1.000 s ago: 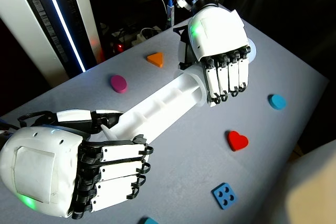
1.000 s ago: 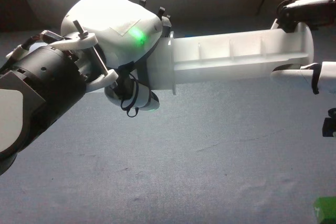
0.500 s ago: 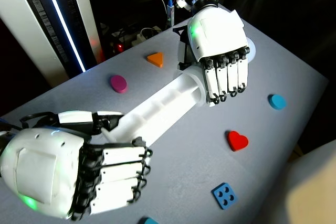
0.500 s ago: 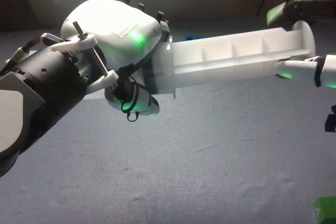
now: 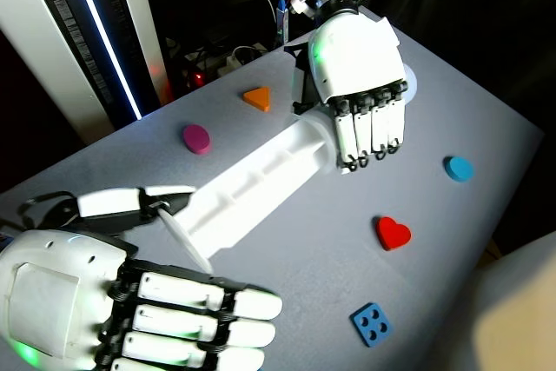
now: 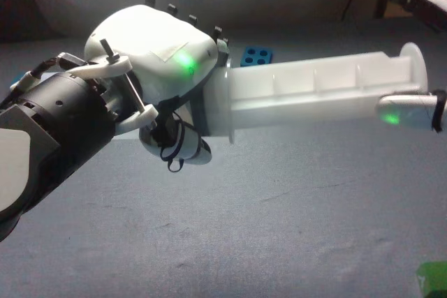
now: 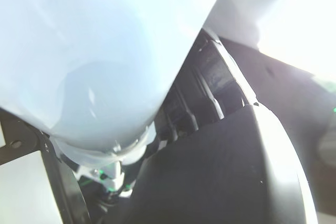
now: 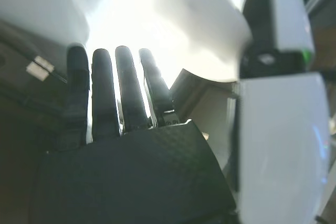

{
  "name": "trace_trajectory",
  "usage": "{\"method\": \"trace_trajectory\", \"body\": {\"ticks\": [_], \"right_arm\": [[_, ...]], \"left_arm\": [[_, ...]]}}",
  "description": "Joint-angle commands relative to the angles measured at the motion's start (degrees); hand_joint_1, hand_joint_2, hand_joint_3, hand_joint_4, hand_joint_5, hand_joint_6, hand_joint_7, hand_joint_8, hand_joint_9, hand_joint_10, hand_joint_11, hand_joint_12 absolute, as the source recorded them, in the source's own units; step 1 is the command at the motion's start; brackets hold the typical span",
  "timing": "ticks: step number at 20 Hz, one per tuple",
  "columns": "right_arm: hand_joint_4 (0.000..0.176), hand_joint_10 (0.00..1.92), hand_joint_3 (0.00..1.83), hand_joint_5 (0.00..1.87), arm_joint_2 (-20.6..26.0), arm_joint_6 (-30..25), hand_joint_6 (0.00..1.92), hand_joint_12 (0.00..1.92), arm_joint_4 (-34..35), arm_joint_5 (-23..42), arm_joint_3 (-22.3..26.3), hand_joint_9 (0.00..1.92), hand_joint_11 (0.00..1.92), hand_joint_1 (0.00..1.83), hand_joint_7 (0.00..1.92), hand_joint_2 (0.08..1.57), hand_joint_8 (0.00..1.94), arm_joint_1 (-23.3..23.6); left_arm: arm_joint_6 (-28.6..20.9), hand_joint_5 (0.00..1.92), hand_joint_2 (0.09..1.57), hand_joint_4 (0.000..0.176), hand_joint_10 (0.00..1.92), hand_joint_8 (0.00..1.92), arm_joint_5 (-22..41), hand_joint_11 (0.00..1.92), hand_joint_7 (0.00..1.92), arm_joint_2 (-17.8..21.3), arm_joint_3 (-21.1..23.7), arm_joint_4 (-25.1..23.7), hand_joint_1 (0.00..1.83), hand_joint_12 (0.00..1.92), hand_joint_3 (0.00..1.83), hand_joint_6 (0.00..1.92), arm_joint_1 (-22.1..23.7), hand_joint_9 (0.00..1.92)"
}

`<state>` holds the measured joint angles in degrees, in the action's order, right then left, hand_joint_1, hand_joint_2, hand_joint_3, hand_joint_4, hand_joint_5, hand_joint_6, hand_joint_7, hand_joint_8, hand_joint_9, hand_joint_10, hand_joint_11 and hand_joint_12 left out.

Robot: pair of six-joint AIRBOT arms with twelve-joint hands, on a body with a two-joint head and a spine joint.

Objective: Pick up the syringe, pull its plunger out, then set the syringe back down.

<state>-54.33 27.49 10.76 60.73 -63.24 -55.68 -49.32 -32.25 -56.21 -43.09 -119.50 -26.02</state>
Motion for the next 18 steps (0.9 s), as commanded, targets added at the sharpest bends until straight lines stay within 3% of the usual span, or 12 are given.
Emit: {"method": "trace_trajectory", "body": {"ticks": [1,3,6,10,13,15,18], "right_arm": [[0.0,0.0,0.0,0.01,0.89,-1.35,0.0,0.35,-0.3,7.53,-0.26,0.0,0.0,0.46,0.0,0.84,0.0,0.22],[0.0,0.0,0.0,0.0,2.87,-2.71,0.0,0.34,-3.75,2.97,0.75,0.0,0.0,0.33,0.0,0.84,0.0,-0.72],[0.0,0.0,0.0,0.0,5.34,-6.74,0.0,0.31,-9.48,0.19,1.94,0.0,0.0,0.28,0.0,0.84,0.0,-1.35],[0.0,0.0,0.0,0.0,8.23,-3.54,0.0,0.29,-10.06,-6.69,4.39,0.0,0.0,0.21,0.0,0.83,0.0,1.95],[0.0,0.0,0.0,0.0,10.86,4.31,0.0,0.28,-8.56,-17.03,6.98,0.0,0.0,0.21,0.0,0.83,0.0,7.8],[0.0,0.0,0.0,0.0,12.87,17.06,0.0,0.26,-0.3,-28.26,10.54,0.0,0.0,0.21,0.0,0.83,0.0,13.79],[0.0,0.0,0.0,0.0,14.62,28.07,0.0,0.28,4.24,-33.04,15.14,0.0,0.0,0.21,0.0,0.84,0.0,18.15]], "left_arm": [[1.9,0.77,1.18,0.0,1.44,1.16,-2.37,0.73,0.87,0.19,0.11,-4.08,1.36,1.33,0.0,1.19,0.15,0.79],[1.9,0.75,1.18,0.0,1.45,1.17,-2.37,0.72,0.87,0.06,0.04,-4.09,1.36,1.3,0.0,1.19,-0.13,0.79],[1.9,0.79,1.18,0.0,1.44,1.15,-2.37,0.73,0.87,-0.05,0.02,-4.1,1.36,1.29,0.0,1.16,-0.53,0.79],[1.9,0.77,1.18,0.0,1.45,1.15,-2.37,0.71,0.88,-0.47,-0.52,-4.1,1.36,1.29,0.0,1.17,-0.65,0.78],[1.9,0.79,1.18,0.0,1.43,1.14,-1.78,0.76,0.89,-1.7,-1.52,-5.36,1.36,1.31,0.0,1.17,-1.13,0.78],[1.9,0.8,1.17,0.0,1.42,1.13,-0.4,0.78,0.9,-3.27,-2.97,-7.5,1.36,1.31,0.0,1.13,-1.82,0.8],[1.9,0.81,1.18,0.0,1.44,1.15,1.64,0.71,0.87,-5.25,-4.73,-8.99,1.36,1.35,0.0,1.19,-2.7,0.76]]}}
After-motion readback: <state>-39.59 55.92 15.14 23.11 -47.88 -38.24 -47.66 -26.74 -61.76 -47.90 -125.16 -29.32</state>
